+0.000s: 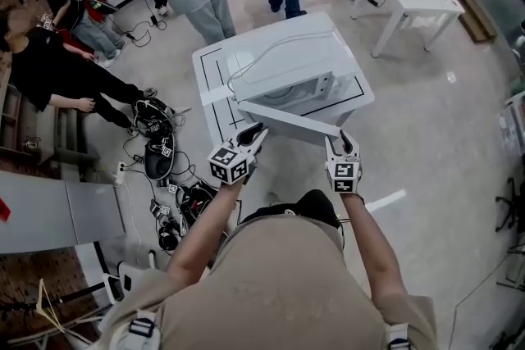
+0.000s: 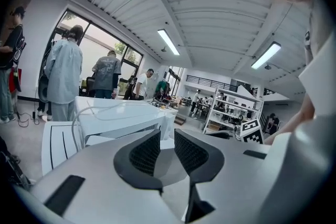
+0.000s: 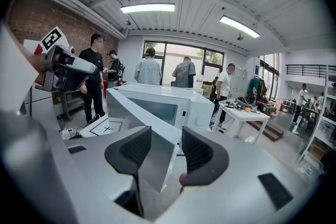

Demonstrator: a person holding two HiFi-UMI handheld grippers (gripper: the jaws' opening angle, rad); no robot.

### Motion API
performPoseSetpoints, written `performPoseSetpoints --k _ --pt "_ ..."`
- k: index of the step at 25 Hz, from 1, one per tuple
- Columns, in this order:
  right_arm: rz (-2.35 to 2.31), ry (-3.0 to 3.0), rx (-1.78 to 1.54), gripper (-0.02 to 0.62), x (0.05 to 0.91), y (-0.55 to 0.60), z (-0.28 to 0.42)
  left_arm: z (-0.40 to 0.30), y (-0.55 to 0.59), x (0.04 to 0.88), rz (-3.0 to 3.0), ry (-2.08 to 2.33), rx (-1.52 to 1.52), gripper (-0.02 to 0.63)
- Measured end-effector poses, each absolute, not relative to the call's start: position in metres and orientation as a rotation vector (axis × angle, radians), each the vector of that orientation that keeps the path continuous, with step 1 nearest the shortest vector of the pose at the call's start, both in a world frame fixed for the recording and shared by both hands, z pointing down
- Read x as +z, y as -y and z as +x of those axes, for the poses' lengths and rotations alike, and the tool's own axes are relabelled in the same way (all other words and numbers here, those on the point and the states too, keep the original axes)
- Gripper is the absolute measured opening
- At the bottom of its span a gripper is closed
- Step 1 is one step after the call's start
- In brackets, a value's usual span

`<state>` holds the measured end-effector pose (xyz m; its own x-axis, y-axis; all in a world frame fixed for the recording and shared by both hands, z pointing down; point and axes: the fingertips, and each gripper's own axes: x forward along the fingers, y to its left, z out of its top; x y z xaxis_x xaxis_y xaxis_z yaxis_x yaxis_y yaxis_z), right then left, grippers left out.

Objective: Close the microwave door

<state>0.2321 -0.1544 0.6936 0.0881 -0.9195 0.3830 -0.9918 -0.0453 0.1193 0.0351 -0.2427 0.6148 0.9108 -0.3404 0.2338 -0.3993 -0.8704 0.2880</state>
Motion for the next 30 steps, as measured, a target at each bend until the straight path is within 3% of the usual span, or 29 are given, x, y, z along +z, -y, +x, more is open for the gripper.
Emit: performPoseSetpoints --k 30 --pt "1.806 2.005 0.062 0.189 0.678 0.285 0.309 0.064 0.287 0.598 2.599 0.973 0.253 0.072"
